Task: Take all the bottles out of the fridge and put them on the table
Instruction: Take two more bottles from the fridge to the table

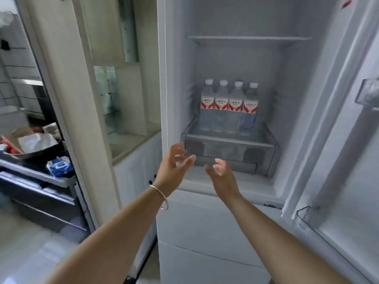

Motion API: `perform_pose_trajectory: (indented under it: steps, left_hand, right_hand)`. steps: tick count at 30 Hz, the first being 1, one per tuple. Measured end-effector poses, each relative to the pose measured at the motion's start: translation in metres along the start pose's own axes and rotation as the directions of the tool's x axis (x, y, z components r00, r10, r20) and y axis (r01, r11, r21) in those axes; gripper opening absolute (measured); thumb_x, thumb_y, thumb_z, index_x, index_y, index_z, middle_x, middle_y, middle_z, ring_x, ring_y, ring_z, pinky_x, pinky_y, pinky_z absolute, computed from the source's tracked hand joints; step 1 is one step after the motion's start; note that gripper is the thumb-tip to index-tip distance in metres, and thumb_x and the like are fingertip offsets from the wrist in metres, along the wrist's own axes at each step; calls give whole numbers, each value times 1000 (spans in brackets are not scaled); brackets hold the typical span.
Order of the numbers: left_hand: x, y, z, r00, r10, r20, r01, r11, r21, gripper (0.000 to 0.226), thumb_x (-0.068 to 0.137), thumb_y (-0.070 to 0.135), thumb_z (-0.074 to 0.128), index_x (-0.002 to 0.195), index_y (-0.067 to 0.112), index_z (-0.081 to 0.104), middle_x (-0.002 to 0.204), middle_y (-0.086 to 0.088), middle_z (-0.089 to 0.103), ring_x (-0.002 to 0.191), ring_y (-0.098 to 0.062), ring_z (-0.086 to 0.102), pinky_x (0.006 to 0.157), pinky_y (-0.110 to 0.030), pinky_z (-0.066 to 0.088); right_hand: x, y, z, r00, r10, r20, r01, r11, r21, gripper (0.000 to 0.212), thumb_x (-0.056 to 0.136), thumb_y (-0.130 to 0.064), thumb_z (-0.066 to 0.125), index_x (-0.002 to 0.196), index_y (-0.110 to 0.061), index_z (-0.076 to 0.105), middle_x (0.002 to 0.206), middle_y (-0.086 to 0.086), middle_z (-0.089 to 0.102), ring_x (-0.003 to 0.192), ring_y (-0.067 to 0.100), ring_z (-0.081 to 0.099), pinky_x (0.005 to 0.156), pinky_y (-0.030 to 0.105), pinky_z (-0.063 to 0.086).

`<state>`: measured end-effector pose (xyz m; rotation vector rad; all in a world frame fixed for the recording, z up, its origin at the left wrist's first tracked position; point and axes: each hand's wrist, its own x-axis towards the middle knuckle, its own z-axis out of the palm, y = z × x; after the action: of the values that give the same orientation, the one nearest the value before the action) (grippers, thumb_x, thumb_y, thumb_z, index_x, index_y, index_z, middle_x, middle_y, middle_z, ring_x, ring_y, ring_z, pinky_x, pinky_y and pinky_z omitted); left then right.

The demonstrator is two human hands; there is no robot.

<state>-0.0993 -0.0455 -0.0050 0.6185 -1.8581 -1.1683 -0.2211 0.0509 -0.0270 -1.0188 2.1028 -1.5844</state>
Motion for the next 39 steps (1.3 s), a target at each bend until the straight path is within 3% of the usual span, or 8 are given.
perform_pose_trajectory:
  steps: [5,9,18,22,26,31,34,39]
  left_hand:
    - [73,-32,31,996,-18,89,24,997,-74,48,87,31,61,130,23,42,117,1,55,94,3,55,67,-8,46]
    - [139,-53,61,997,-5,81,15,993,-118,48,87,29,63,130,26,43,106,6,59,94,-1,58,69,-6,46]
    - [291,-47,106,985,102,-140,-115,990,-87,31,85,20,65,113,14,55,107,-2,62,91,-10,58,81,-20,48]
    - [334,-49,117,949,214,-231,-178,970,166,53,75,39,64,120,14,54,120,-9,55,116,-25,47,101,-35,38]
    - [358,-50,125,960,151,-237,-144,988,48,86,66,58,60,133,8,39,132,-14,42,124,-29,42,106,-42,36]
    - [373,-48,130,973,71,-218,-104,984,-144,69,78,31,72,134,12,37,126,-4,47,109,-13,50,95,-26,42]
    - [379,-44,131,972,63,-228,-112,972,-206,41,78,31,72,111,18,53,100,6,59,88,-5,59,78,-21,46]
    - [379,-44,133,977,7,-215,-66,961,-270,54,64,55,71,101,17,64,96,1,70,88,-13,68,74,-28,53]
  right_hand:
    - [78,6,3,996,29,-86,-28,1000,14,60,87,-44,58,137,-20,37,133,1,49,102,11,48,85,27,34]
    - [149,9,0,988,-4,-156,6,1000,17,58,86,-40,60,135,-17,40,132,2,51,117,19,50,89,27,36]
    - [296,-34,-25,889,-312,-334,296,950,-101,40,89,-27,58,125,-15,48,121,1,58,107,14,55,94,29,45]
    - [331,-47,-21,793,-445,-416,403,895,-191,44,86,-15,60,127,-11,45,128,8,51,114,20,50,96,24,39]
    - [352,-65,-16,674,-579,-458,500,815,-294,53,81,-11,60,130,-2,41,132,17,44,124,27,41,99,12,25]
    - [382,-77,-19,769,-465,-440,402,886,-232,65,87,-21,57,142,-4,26,142,16,37,130,27,38,108,27,30]
    - [395,-81,-17,807,-410,-425,338,911,-235,64,88,-20,56,142,-4,27,142,16,40,127,27,43,103,29,35]
    - [389,-74,-12,732,-511,-451,377,855,-357,53,87,-15,56,135,-4,38,134,14,48,121,27,48,98,31,39]
